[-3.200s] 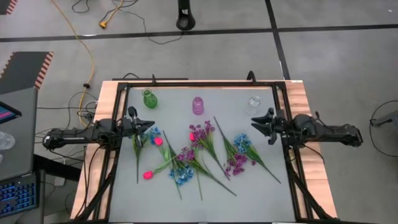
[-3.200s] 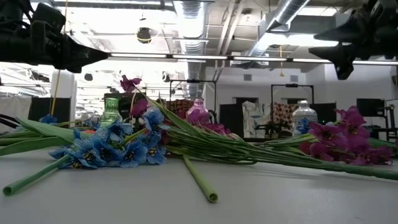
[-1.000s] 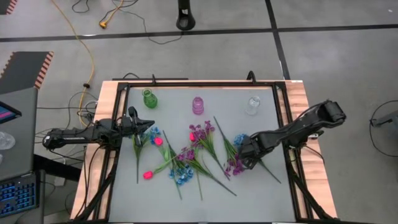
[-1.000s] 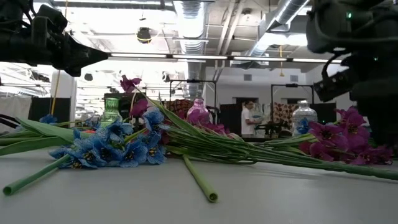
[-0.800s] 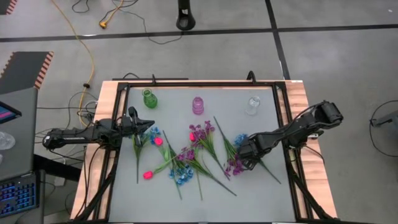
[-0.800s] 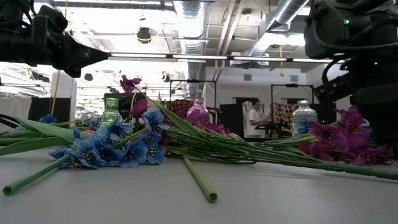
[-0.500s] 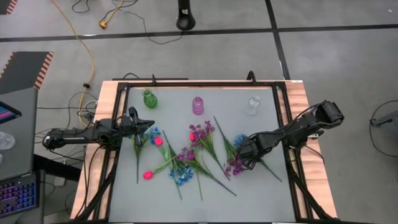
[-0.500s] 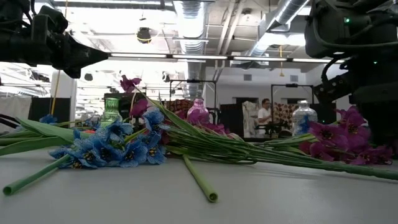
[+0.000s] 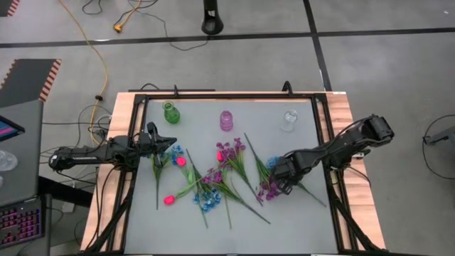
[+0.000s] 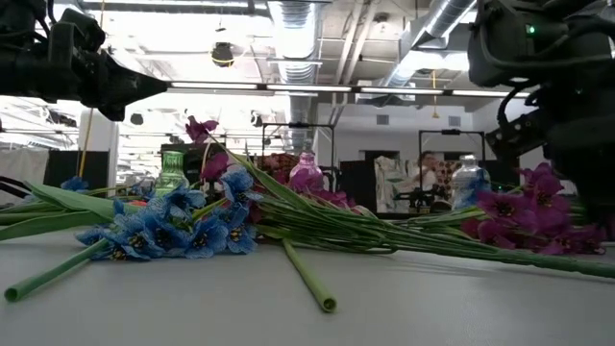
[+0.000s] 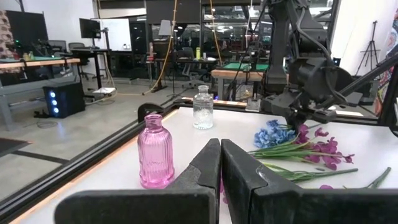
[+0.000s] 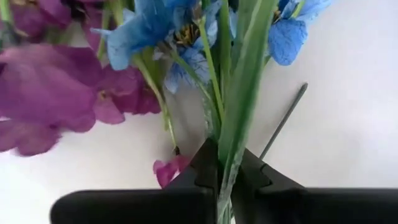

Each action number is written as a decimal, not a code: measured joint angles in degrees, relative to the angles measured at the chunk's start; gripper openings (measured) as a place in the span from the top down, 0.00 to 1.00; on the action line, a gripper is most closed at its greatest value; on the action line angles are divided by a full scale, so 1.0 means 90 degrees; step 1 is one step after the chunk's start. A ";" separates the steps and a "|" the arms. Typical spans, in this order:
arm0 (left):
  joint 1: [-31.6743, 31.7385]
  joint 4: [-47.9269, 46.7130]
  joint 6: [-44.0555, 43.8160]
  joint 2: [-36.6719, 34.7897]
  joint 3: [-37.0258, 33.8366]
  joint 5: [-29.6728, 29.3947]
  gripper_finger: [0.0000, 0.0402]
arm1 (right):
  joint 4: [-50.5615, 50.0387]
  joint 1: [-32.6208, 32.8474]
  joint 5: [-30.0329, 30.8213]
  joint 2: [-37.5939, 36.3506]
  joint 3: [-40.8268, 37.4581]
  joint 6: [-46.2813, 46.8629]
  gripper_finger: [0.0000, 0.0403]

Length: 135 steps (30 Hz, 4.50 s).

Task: Sort flowers into vase by color
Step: Put the right blue flowers into the transparent vase

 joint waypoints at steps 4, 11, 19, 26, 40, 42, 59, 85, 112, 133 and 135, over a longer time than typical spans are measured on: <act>0.0000 0.0000 0.0000 -0.0001 0.0000 0.0000 1.00 | -0.0140 -0.0111 0.0000 -0.0386 -0.0002 -0.0002 0.90; 0.0000 0.0000 0.0002 0.0000 0.0001 0.0000 1.00 | -0.0285 -0.0348 0.0290 -0.1430 -0.0002 -0.0002 0.90; -0.0002 0.0000 0.0002 0.0000 0.0001 -0.0001 1.00 | 0.0210 -0.0649 0.1304 -0.2652 -0.0002 -0.0035 0.90; -0.0001 0.0001 0.0002 -0.0001 0.0002 0.0000 1.00 | 0.1354 -0.1039 0.2108 -0.3748 0.0000 -0.1098 0.90; 0.0000 0.0002 0.0005 0.0000 0.0000 0.0000 1.00 | 0.3019 -0.1806 0.5409 -0.5543 0.0002 -0.4572 0.90; -0.0001 0.0002 0.0004 0.0000 0.0001 -0.0001 1.00 | 0.3170 -0.1899 0.5942 -0.5655 0.0002 -0.4939 0.89; 0.0000 0.0000 0.0005 0.0000 0.0000 0.0000 1.00 | 0.4066 -0.3095 0.6057 -0.5297 0.0002 -0.5940 0.90; 0.0000 0.0000 0.0005 -0.0002 0.0000 -0.0002 1.00 | 0.4497 -0.3720 0.5733 -0.4380 0.0000 -0.5956 0.90; -0.0001 0.0000 0.0005 0.0000 0.0001 -0.0002 1.00 | 0.4461 -0.3878 0.5737 -0.4090 -0.0002 -0.5946 0.85; -0.0002 0.0000 0.0005 0.0000 0.0002 -0.0002 1.00 | 0.3542 -0.3875 0.5737 -0.4090 -0.0002 -0.5612 0.84; -0.0002 0.0000 0.0005 0.0000 0.0001 -0.0002 1.00 | 0.3495 -0.3875 0.5734 -0.4090 -0.0002 -0.5613 0.82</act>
